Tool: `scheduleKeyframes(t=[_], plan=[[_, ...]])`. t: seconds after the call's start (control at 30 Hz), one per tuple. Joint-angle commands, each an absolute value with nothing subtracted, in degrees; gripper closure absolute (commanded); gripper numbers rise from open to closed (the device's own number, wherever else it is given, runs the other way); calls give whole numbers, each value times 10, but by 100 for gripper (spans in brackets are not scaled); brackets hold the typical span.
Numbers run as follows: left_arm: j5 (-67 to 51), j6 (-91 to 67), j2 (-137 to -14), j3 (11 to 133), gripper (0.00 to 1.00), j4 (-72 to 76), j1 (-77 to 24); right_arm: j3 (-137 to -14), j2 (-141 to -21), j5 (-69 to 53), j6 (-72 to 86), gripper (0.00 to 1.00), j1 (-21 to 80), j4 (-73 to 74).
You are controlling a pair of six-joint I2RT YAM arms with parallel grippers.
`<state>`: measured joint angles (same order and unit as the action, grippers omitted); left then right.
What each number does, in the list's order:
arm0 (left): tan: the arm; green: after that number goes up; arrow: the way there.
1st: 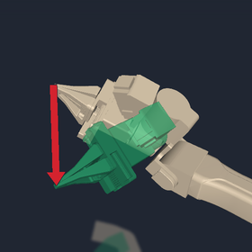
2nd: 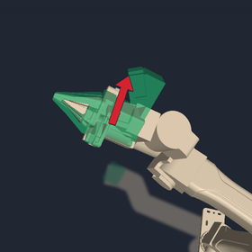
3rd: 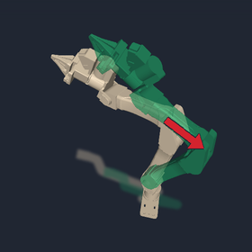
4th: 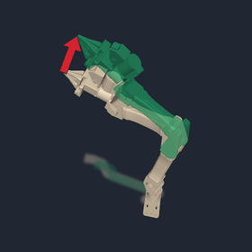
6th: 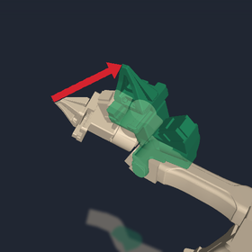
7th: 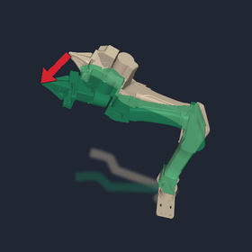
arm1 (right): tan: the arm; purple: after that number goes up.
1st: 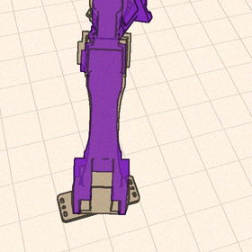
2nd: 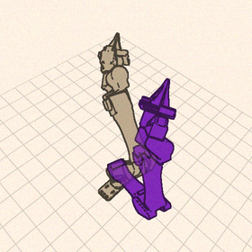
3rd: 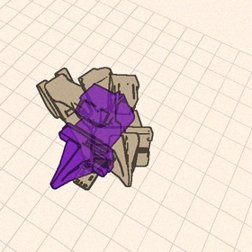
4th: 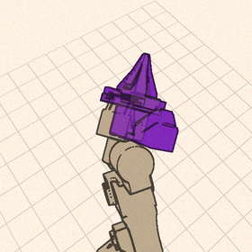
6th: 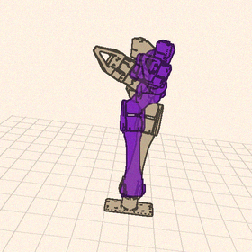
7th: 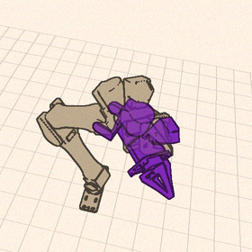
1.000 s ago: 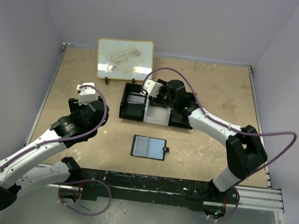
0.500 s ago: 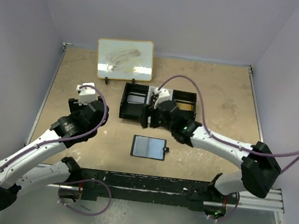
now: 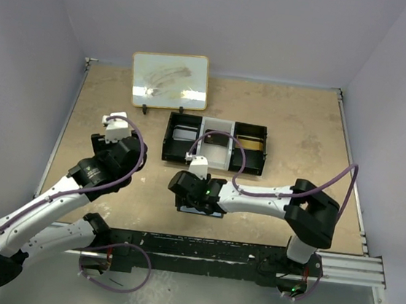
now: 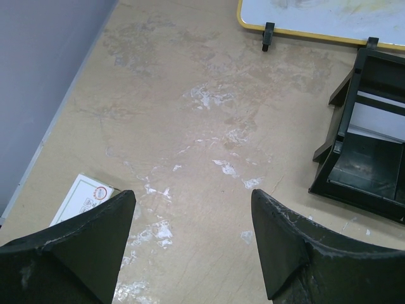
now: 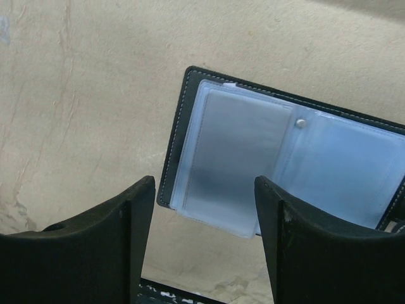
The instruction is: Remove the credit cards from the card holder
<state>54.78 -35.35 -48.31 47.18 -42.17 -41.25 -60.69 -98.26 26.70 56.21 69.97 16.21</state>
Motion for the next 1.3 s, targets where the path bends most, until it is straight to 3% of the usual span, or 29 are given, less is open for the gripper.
scheduleKeyframes(t=[0.0,0.47,0.67,1.03,1.13,1.27], plan=[[562,-359,-484,491,28,-421,-410,-644,-984,321,614,34,699,226],[561,-359,-485,490,29,-420,-410,-626,-1041,281,626,35,694,198],[559,-358,-492,490,29,-419,-410,-591,-1018,262,620,47,683,159],[540,-356,-502,489,29,-417,-410,-448,-929,118,576,58,622,-74],[488,-350,-499,484,31,-398,-410,-423,-918,99,575,63,609,-106],[313,-362,-488,465,32,-345,-410,-387,-903,81,588,65,599,-155]])
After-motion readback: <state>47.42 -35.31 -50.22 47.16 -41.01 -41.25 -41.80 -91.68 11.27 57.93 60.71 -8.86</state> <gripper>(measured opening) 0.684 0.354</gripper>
